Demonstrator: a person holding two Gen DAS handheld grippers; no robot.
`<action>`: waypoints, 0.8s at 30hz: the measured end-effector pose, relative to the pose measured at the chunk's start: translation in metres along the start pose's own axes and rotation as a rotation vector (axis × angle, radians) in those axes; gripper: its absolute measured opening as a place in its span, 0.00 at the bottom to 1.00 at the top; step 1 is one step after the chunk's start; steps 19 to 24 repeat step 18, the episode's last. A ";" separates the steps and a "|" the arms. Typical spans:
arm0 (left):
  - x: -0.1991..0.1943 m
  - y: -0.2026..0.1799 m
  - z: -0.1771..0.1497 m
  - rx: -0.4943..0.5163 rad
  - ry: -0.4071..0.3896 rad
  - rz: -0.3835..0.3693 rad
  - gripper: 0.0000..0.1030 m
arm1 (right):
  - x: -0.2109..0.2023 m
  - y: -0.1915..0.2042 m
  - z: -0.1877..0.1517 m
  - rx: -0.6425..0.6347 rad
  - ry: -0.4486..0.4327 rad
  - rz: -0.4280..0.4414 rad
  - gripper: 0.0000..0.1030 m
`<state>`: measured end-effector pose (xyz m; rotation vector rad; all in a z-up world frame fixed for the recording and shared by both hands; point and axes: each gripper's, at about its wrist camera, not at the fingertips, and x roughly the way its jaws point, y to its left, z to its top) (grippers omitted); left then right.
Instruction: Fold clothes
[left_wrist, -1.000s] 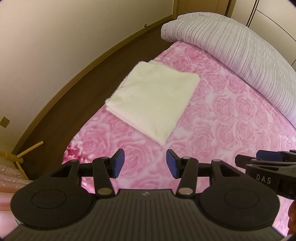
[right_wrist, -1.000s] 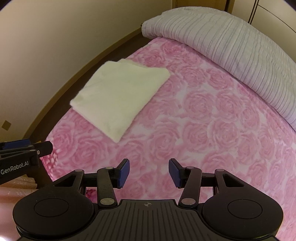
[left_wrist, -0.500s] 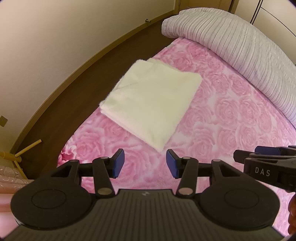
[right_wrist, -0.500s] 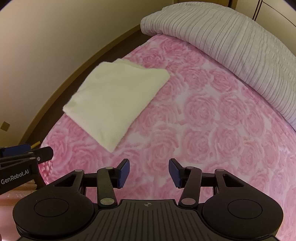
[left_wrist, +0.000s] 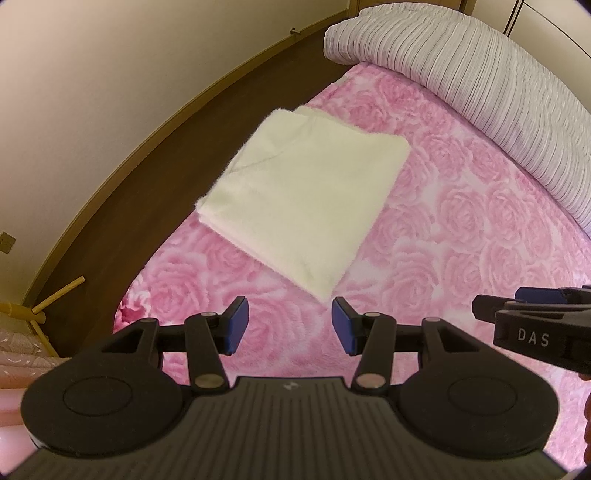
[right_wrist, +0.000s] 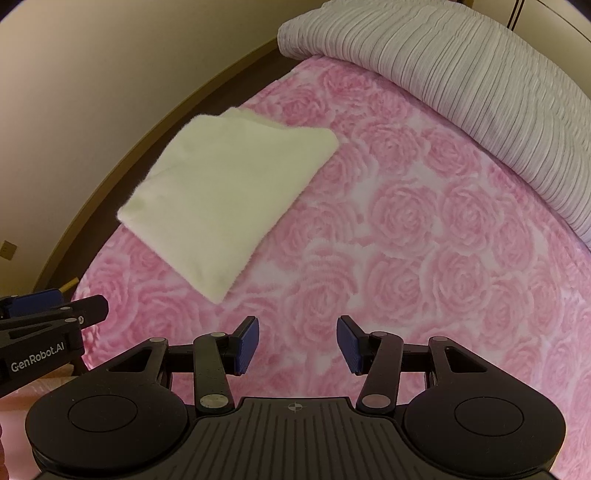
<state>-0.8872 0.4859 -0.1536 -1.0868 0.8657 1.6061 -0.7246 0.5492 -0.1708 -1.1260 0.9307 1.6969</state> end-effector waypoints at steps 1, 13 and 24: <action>0.000 0.000 0.000 -0.001 0.001 0.000 0.44 | 0.000 0.000 0.000 -0.001 -0.001 0.001 0.49; -0.021 0.000 -0.015 -0.041 -0.023 -0.024 0.44 | -0.021 0.001 -0.012 -0.003 -0.044 0.018 0.49; -0.044 -0.004 -0.026 -0.028 -0.098 0.007 0.45 | -0.037 0.003 -0.025 -0.006 -0.071 0.037 0.49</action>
